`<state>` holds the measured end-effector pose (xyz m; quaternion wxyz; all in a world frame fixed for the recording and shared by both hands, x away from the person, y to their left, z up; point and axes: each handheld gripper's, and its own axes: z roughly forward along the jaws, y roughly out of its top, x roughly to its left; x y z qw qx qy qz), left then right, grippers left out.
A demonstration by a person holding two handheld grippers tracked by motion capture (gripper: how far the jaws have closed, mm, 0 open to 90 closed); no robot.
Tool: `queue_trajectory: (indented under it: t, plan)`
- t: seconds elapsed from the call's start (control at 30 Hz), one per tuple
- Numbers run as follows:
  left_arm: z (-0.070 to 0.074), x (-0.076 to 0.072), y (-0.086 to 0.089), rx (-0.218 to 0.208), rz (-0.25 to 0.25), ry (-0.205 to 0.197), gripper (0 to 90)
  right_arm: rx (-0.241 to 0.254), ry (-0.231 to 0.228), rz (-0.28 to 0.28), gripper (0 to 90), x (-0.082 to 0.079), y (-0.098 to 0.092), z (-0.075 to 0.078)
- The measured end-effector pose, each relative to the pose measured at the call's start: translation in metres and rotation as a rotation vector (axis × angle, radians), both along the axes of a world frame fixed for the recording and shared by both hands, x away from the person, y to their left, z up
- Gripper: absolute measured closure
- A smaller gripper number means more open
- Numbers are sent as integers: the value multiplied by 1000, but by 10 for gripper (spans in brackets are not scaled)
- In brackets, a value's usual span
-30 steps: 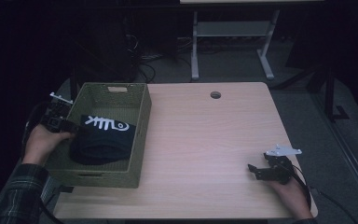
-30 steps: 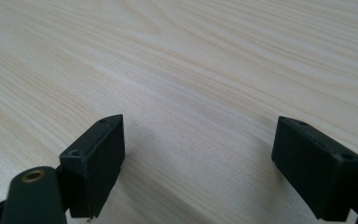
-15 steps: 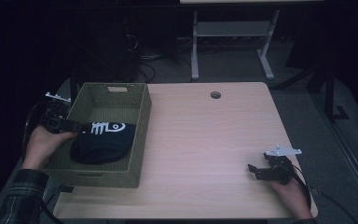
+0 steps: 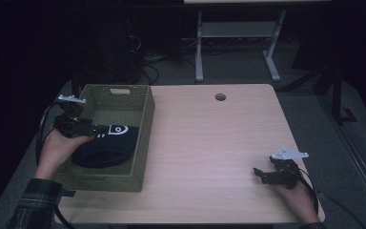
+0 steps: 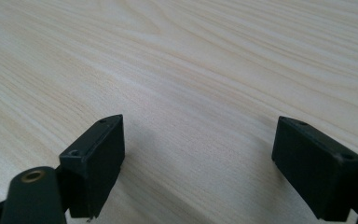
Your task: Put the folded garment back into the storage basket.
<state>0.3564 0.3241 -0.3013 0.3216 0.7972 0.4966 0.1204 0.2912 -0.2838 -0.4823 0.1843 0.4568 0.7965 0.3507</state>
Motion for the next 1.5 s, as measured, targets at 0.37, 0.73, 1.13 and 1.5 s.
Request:
queue_trajectory:
  t: [0.37, 0.73, 1.13, 1.5]
  plan:
    - [1, -9, -53, -8, -81, -40, 161, 0, -3, 3, 165, 0, 0, 0]
    - [-7, -10, -100, -34, -162, -43, 160, -1, -2, 5, 162, 0, 0, 0]
    - [-22, -12, -146, -55, -231, -60, 146, -1, -2, 6, 162, 0, 0, 0]
    - [-46, -18, -189, -76, -307, -66, 131, -1, -1, 8, 162, 0, 0, 0]
